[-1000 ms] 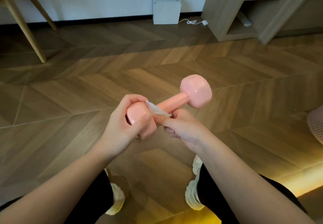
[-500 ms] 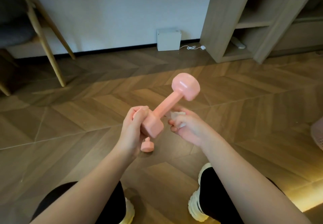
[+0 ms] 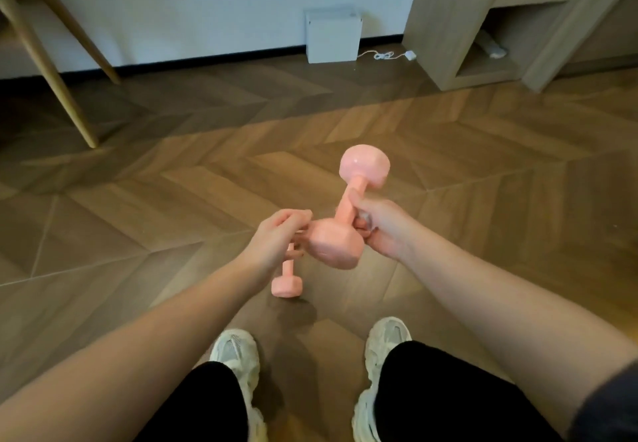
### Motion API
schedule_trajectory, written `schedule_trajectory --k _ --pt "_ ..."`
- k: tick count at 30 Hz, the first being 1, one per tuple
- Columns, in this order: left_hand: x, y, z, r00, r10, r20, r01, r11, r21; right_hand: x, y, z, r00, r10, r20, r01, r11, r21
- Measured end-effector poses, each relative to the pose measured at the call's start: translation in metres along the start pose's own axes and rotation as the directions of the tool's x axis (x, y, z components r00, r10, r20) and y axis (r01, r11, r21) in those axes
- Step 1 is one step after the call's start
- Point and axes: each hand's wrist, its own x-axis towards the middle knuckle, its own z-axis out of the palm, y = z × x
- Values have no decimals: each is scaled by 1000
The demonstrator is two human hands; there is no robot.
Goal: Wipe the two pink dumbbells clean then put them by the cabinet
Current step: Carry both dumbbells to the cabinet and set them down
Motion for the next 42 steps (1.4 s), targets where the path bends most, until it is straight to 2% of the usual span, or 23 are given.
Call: schedule_trajectory --k 3,6,10,14,17,25,32,37,42 --pt "48 -35 -8 992 -118 -36 123 972 203 46 20 -19 995 52 -80 -64 986 -152" --pt "95 -78 -18 963 -244 -114 269 890 369 96 55 -39 988 106 -115 -137 941 -309" --pt "150 -124 -25 926 -332 -181 376 769 517 154 105 -59 970 182 -160 -238 844 -481" --pt "192 -162 -25 881 -417 -224 467 691 551 192 146 -64 954 237 -182 -298 806 -512" --pt "214 -183 -26 852 -470 -230 515 673 532 214 166 -62 940 268 -209 -339 779 -527" --pt "240 -204 -35 865 -459 -203 490 685 539 238 174 -70 934 301 -192 -356 750 -558" --pt "229 -148 -24 872 -450 -195 479 696 536 212 123 -77 931 312 -191 -366 783 -503" --pt "200 -57 5 841 -511 -180 528 701 479 164 45 -78 934 289 -208 -356 792 -496" --pt "181 57 41 829 -526 -188 552 720 421 121 -68 -80 928 323 -187 -372 764 -526"
